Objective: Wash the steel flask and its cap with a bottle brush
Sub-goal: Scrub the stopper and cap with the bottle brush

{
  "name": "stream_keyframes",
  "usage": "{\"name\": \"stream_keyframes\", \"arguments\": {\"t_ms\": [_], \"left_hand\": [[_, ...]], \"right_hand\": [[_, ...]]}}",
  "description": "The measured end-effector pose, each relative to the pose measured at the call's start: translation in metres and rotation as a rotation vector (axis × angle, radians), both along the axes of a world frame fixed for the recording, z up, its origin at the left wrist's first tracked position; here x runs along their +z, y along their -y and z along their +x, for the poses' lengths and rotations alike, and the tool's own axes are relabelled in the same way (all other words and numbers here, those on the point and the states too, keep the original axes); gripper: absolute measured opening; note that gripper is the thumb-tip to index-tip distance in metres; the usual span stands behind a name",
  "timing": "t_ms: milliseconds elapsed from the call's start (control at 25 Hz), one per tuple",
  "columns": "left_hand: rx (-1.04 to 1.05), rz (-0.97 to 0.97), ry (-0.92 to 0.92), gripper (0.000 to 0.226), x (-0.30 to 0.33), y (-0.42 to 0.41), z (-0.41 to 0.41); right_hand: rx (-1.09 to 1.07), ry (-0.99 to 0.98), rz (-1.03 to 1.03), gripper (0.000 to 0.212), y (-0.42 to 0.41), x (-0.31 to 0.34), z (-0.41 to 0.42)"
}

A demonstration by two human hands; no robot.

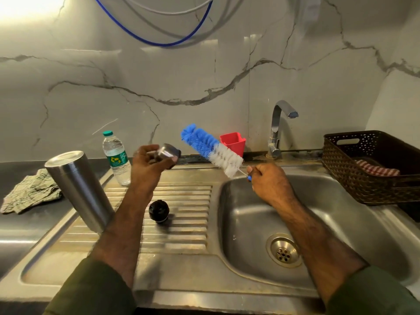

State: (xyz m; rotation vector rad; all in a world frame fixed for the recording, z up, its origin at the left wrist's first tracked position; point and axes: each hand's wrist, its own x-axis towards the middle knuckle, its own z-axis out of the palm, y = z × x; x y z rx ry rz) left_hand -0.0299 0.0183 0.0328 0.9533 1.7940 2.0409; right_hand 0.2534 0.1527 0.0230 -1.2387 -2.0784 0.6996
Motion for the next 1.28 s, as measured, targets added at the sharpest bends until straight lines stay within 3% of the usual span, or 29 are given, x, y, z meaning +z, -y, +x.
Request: {"name": "stream_keyframes", "arguments": {"t_ms": [160,320,520,1120,1280], "left_hand": [[-0.094,-0.379,-0.260,0.064,0.003,0.002,0.021],[-0.179,-0.728,-0.588,0.066,-0.009,-0.005,0.036],[-0.182,-0.958,-0.796,0.069,-0.015,-0.015,0.048],[-0.181,-1.039,-0.807,0.074,-0.019,-0.020,0.043],[-0.150,-0.924,-0.822,0.069,0.005,-0.029,0.048]], "right_hand": [[0.015,-0.143,-0.162,0.045,0.012,-0.006,-0.010],[0.059,-0.087,-0.171,0.041,0.023,-0.007,-0.008],[0.066,-0.060,-0.185,0.038,0.030,-0.003,-0.003],[0.035,-0.050,-0.154,0.036,0.030,0.000,-0.004],[-0.041,0.061,0.156,0.015,0.031,0.032,-0.001]]}}
